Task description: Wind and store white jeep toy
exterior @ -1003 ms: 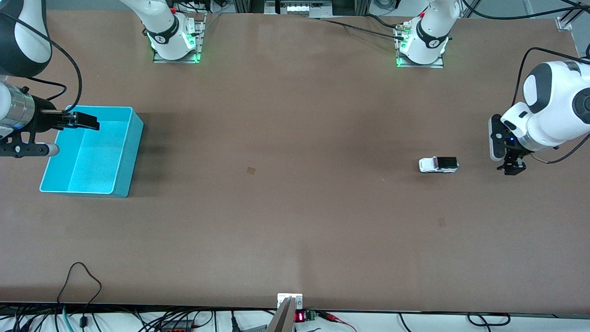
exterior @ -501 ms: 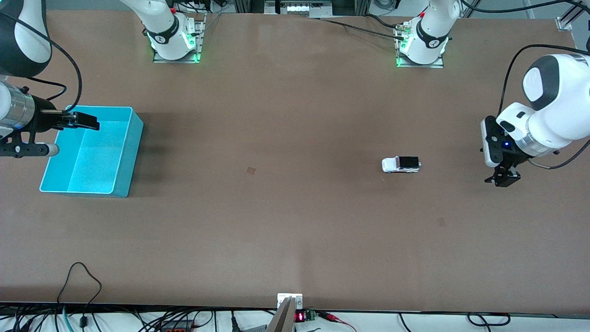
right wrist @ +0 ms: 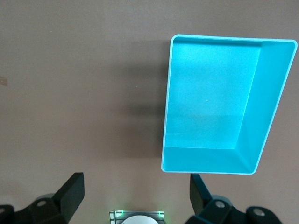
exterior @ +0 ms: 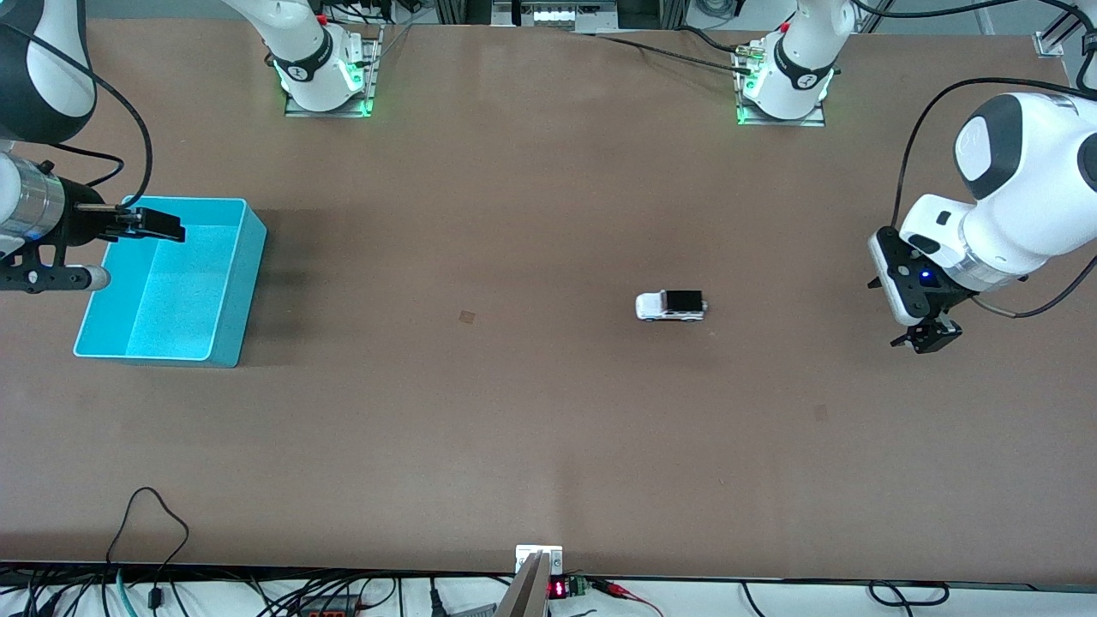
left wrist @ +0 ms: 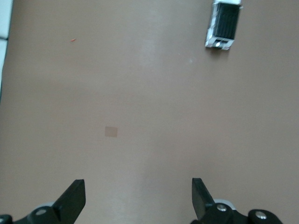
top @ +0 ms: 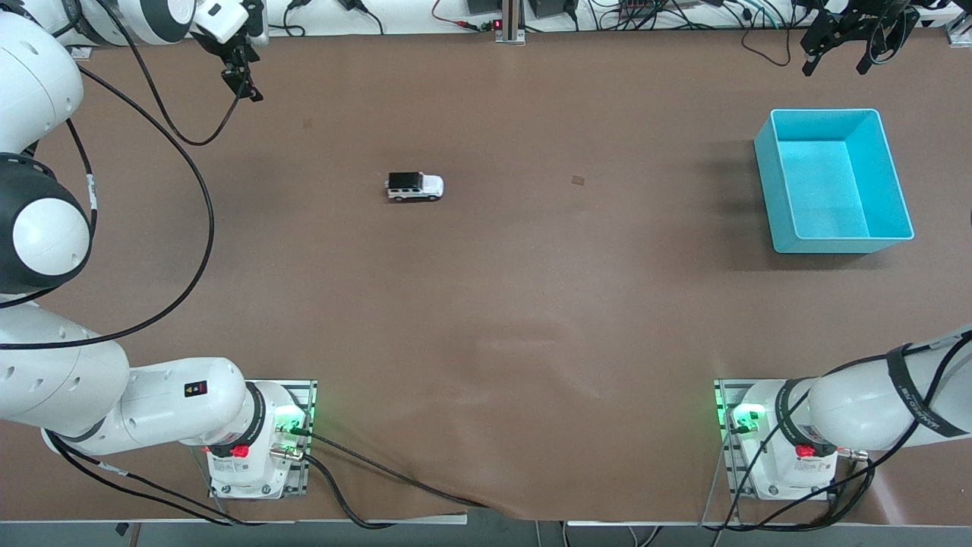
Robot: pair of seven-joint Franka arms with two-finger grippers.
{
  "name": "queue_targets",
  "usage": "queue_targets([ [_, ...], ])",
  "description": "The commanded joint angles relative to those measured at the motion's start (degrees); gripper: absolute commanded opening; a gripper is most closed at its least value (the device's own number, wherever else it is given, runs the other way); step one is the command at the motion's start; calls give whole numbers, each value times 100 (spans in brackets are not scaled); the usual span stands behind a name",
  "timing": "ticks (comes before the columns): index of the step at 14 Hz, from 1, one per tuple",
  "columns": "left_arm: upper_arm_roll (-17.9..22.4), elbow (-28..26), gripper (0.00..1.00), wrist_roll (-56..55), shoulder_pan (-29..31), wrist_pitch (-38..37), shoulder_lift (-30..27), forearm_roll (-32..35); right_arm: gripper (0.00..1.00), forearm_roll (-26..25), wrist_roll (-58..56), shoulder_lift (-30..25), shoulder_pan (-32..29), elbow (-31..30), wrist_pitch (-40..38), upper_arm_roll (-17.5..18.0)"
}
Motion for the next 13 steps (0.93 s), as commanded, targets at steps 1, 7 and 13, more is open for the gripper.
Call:
queue_targets([
  [1, 22, 435, 100, -1306, -70, -482, 94, -236, 100, 47, -79, 3, -36, 96, -116, 13],
  [7, 22, 479, 100, -4235, -79, -598, 85, -245, 100, 47, -79, 3, -36, 96, -116, 13],
  [13, 75, 488, 100, -6513, -79, -686, -37, -298, 100, 47, -79, 3, -36, 87, -116, 13],
])
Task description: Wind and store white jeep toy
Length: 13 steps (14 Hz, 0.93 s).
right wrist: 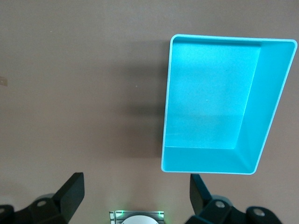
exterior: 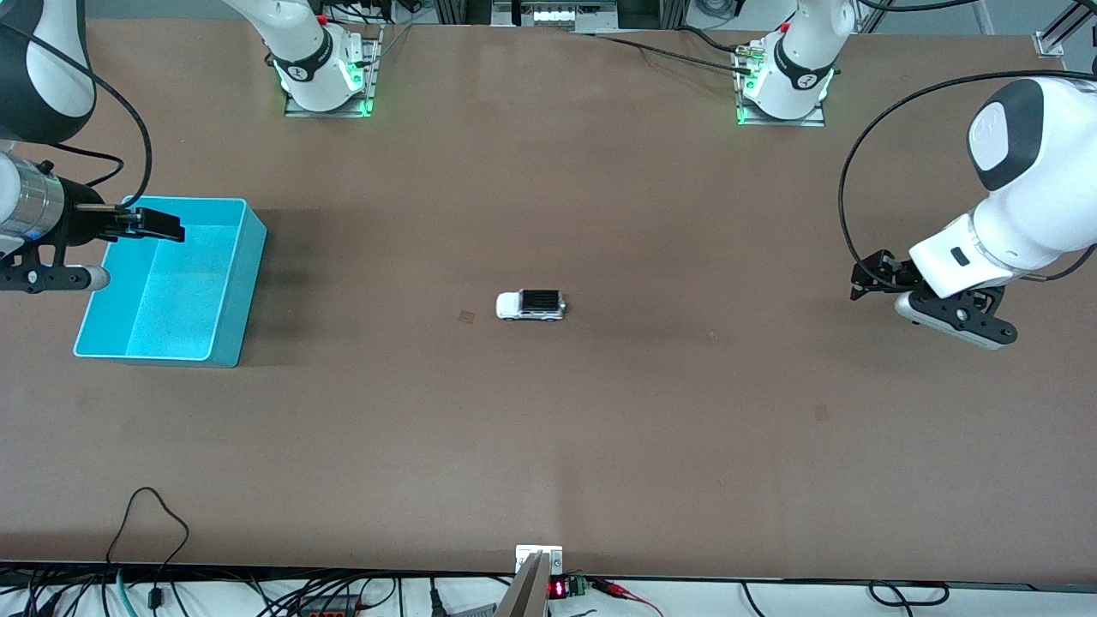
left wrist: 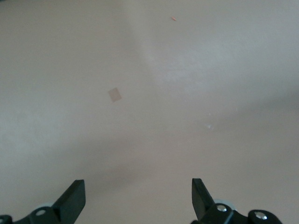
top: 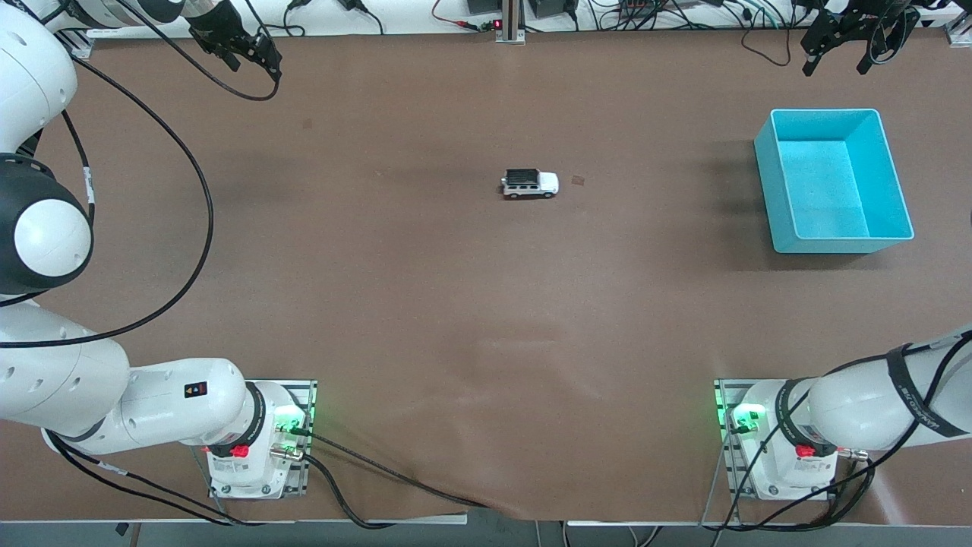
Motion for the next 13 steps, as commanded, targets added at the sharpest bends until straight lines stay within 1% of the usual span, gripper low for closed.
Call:
queue_targets([
  [1, 115, 167, 100, -691, -32, -147, -65, -136, 100, 47, -79, 3, -33, 87, -115, 5],
  [2, 229, 324, 100, -884, -41, -234, -65, -119, 100, 47, -79, 3, -33, 87, -115, 14],
  [4, 404, 754, 100, -1183, -233, -698, -13, -93, 100, 47, -79, 12, -33, 87, -115, 5],
  [6, 922, 1246, 100, -1439, -698, -1129, 49, -83, 100, 47, -79, 47, -41, 87, -115, 14],
  [7, 1046, 1457, 100, -1440, -769, -1235, 84, -83, 100, 47, -79, 47, -41, 87, -115, 5],
  [10, 1039, 1775, 100, -1571, -726, -1552, 216, -136, 100, 38, -70, 117, -50, 87, -115, 14],
  [13, 1047, 1785, 100, -1861, -761, -1623, 252, -110, 100, 29, -79, 169, -68, 96, -115, -21],
])
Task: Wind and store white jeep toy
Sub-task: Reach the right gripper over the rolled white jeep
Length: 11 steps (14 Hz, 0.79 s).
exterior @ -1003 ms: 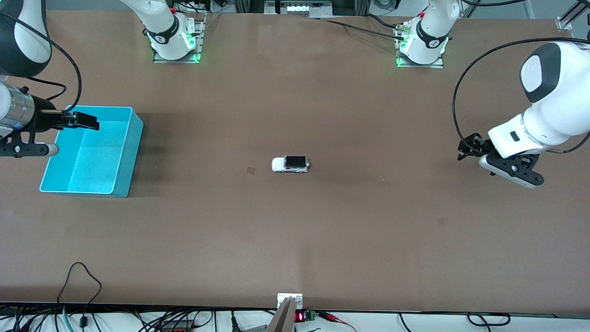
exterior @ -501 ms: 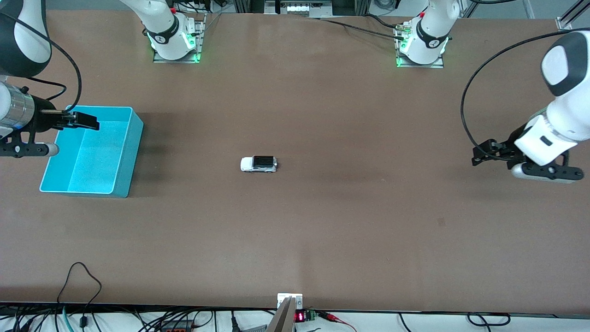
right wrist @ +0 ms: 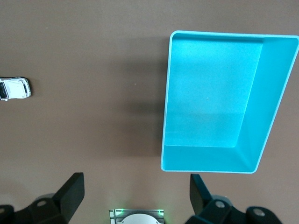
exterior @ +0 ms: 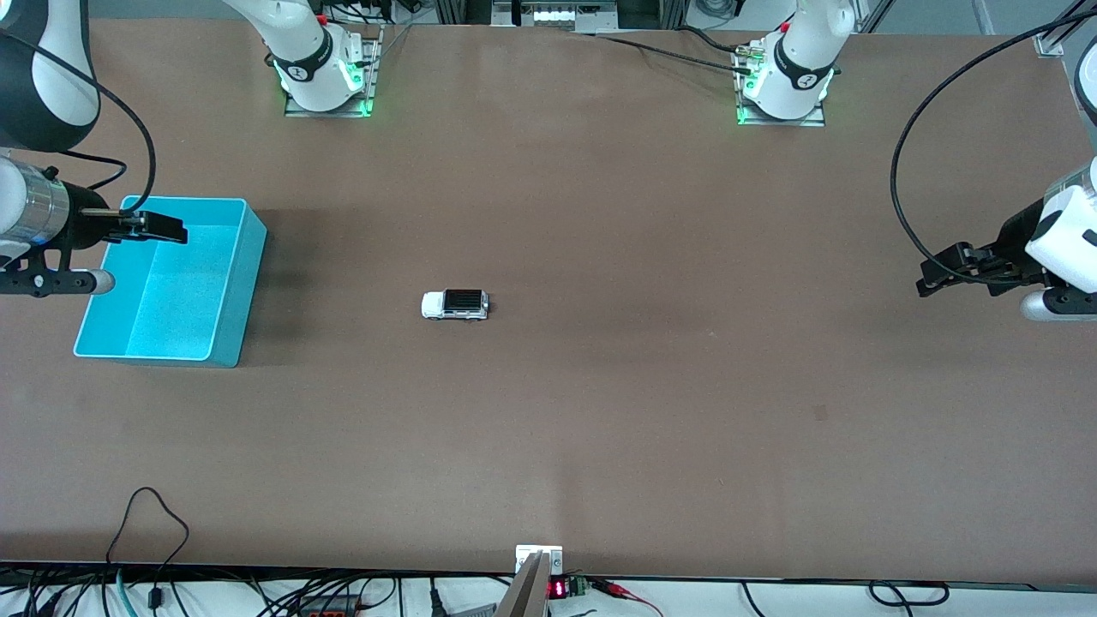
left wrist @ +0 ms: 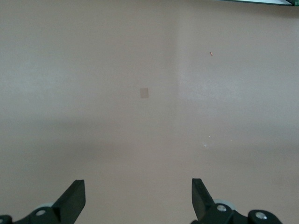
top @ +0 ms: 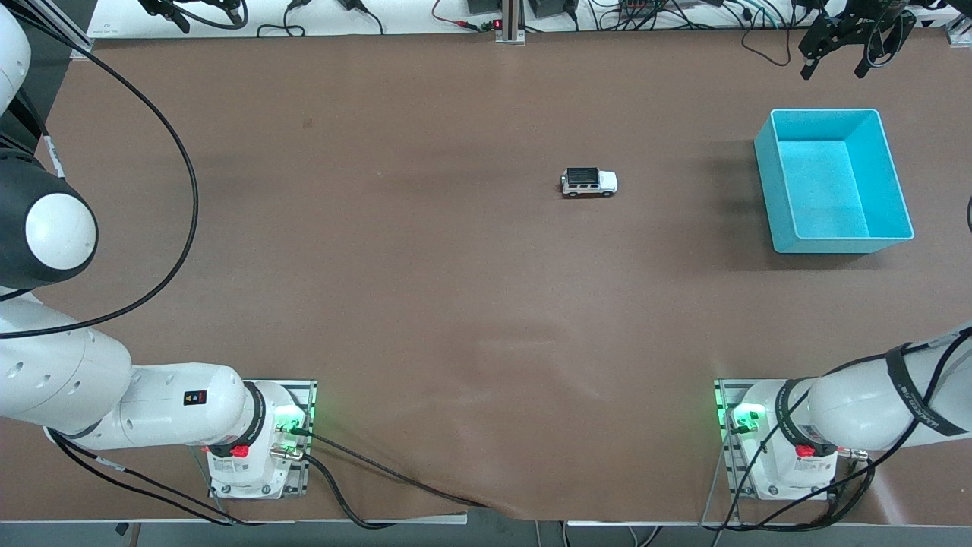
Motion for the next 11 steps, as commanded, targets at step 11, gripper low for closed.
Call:
queue_targets([
  [11, 133, 259, 100, -64, 57, -311, 136, -65, 100, 3, 1080, 77, 305, -412, 285, 22],
])
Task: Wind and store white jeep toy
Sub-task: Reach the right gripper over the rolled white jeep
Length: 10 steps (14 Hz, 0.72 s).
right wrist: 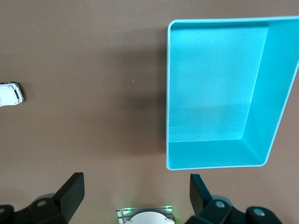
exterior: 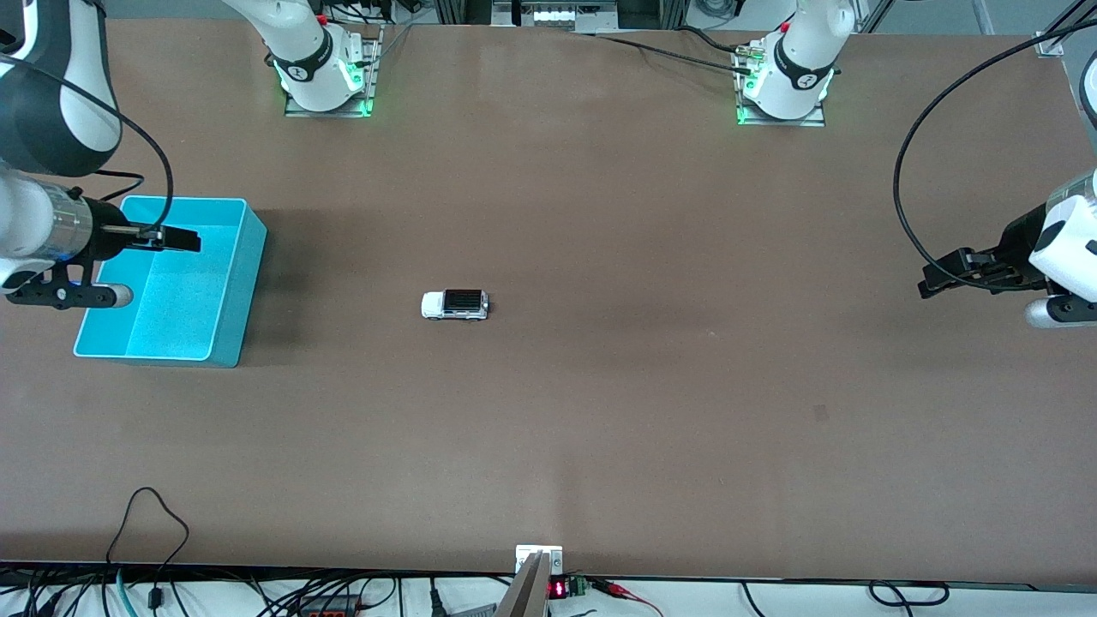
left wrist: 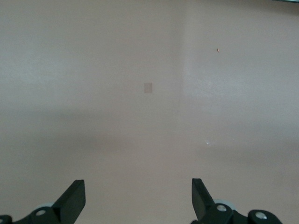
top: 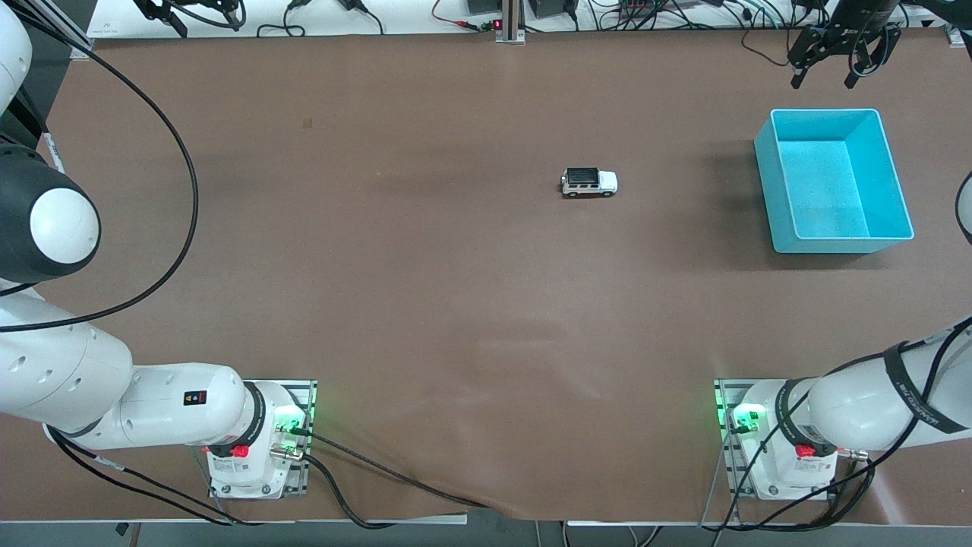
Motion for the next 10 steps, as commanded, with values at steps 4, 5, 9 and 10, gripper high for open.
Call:
queue_targets([
  [4, -5, 192, 100, -38, 162, -137, 69, -56, 100, 3, 1075, -659, 449, -1445, 1250, 7],
  [5, -5, 193, 100, -39, 162, -137, 60, -56, 100, 3, 1417, -730, 563, -1648, 1409, 16],
  [9, -22, 316, 100, -47, 162, -278, 60, -65, 100, 12, 3303, -714, 1073, -1914, 1683, 25],
  [10, -31, 307, 100, -21, 171, -278, 60, -56, 100, 12, 3875, -679, 1266, -1923, 1700, 25],
])
